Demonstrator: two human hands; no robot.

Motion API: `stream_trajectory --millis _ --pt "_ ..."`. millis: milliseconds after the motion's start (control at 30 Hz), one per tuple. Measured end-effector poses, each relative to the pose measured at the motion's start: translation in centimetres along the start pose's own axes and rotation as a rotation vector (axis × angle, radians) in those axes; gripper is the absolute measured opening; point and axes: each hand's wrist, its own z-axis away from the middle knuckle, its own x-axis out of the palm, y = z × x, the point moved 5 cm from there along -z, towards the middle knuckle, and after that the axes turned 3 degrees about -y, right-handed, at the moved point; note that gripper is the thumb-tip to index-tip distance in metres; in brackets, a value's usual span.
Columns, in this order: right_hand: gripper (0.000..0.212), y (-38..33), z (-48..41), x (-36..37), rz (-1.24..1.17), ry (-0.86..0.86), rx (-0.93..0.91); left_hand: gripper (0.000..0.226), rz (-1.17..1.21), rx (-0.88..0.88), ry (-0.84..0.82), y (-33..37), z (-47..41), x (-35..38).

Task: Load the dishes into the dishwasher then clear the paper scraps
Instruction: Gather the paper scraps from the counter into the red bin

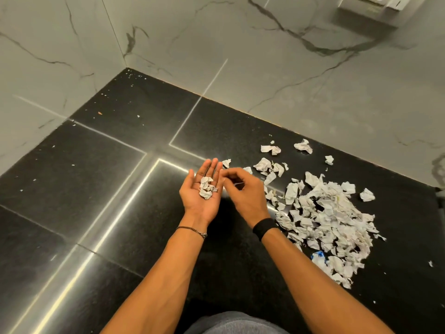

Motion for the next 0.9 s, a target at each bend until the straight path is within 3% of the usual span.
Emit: stream_trajectory --millis 200,333,467,533,700,800,900 --pt "0.016 3.3 -3.7 0.0 0.283 -0.012 0.014 0.048 0.008 0.026 0.004 1.4 -0.1 -0.1" --pt "0.018 4.1 -5.0 1.5 0.609 -0.094 -0.204 0.047 -0.020 0.040 0.022 2.0 -0.2 -0.3" --pt "0.013 4.6 -4.6 1.6 0.744 -0.116 -0.259 0.048 -0.038 0.062 0.033 2.5 -0.2 -0.6" --pt "0.011 4.2 -3.6 1.1 0.693 -0.077 -0.235 0.047 -0.048 0.071 0.038 2.4 -0.2 -0.7" --pt "0.010 0.7 -1.2 0.3 0.266 0.008 -0.176 0.046 -0.077 0.059 0.033 1.0 -0.7 -0.2" --pt "0.011 -1.3 -0.6 0.9 0.185 -0.074 -0.212 0.049 -0.057 0.006 0.011 -0.2 -1.2 0.6" --pt "0.009 -0.7 -1.4 0.1 0.140 -0.020 -0.163 0.049 -0.036 -0.022 -0.017 -0.6 -1.5 1.2"
